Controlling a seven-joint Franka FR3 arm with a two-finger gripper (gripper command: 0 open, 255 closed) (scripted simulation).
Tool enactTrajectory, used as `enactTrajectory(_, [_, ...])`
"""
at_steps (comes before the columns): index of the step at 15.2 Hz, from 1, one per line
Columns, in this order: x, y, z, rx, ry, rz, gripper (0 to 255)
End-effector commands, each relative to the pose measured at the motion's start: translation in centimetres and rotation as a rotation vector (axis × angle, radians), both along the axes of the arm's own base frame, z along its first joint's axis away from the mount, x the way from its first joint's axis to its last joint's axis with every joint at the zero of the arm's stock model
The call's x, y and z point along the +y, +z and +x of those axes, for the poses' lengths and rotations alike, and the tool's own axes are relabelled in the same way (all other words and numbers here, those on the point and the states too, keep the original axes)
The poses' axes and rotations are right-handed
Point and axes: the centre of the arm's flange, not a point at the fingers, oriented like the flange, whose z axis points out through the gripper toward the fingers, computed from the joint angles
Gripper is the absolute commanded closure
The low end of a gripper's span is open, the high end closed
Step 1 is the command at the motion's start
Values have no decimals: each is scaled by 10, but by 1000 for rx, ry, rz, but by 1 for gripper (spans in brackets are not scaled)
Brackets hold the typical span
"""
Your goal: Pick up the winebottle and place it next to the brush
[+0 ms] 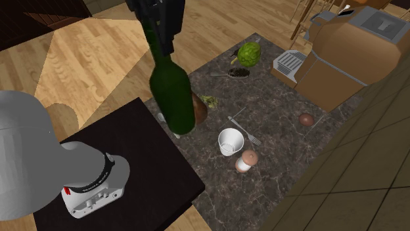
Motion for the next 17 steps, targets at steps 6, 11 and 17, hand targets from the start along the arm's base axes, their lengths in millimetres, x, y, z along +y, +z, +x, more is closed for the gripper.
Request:
enactTrajectory(6, [14,-12,43,0,0,0,255])
enactTrajectory(11, [31,-46,97,0,0,0,255])
enactTrajectory(17, [51,-87,162,0,0,0,255])
